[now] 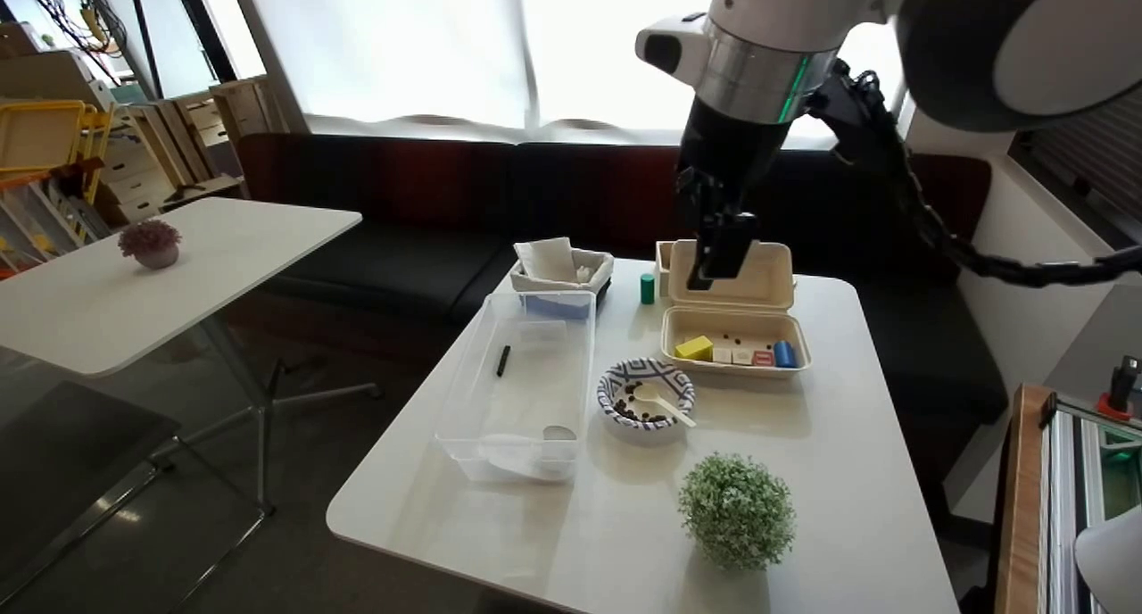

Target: Remove the white object from the container

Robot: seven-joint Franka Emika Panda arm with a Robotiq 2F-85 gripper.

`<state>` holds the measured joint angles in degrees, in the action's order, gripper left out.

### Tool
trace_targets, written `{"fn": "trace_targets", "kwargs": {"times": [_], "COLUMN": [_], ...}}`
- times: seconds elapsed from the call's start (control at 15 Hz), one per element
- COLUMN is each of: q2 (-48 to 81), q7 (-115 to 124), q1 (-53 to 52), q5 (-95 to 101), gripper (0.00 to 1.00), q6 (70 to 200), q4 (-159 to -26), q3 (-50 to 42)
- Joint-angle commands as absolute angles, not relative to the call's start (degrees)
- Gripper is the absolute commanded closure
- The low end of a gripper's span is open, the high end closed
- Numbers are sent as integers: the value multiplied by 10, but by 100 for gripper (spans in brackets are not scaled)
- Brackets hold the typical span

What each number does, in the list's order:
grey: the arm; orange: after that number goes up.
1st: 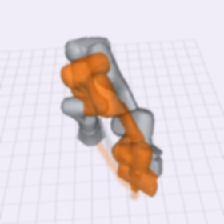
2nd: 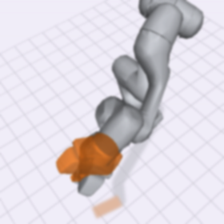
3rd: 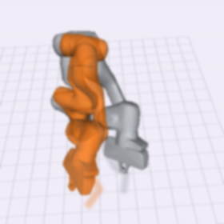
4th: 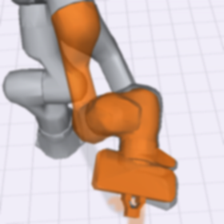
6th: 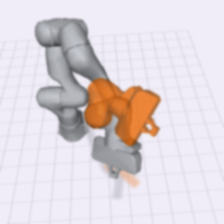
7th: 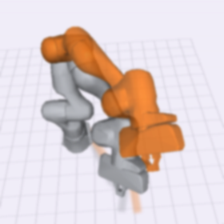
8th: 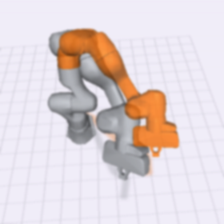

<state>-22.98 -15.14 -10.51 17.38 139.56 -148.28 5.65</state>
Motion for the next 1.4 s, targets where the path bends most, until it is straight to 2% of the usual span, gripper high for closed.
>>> {"fn": "trace_targets", "kwargs": {"times": [0.0,0.67,1.33], "q2": [-209,-175,14], "q7": [-156,-158,-96], "q1": [-100,-98,-92], "q5": [170,170,149], "gripper": [0,0,0], "q6": [1397,1398,1470], "q4": [-1467,-1442,-1345], "q3": [61,61,68]}}
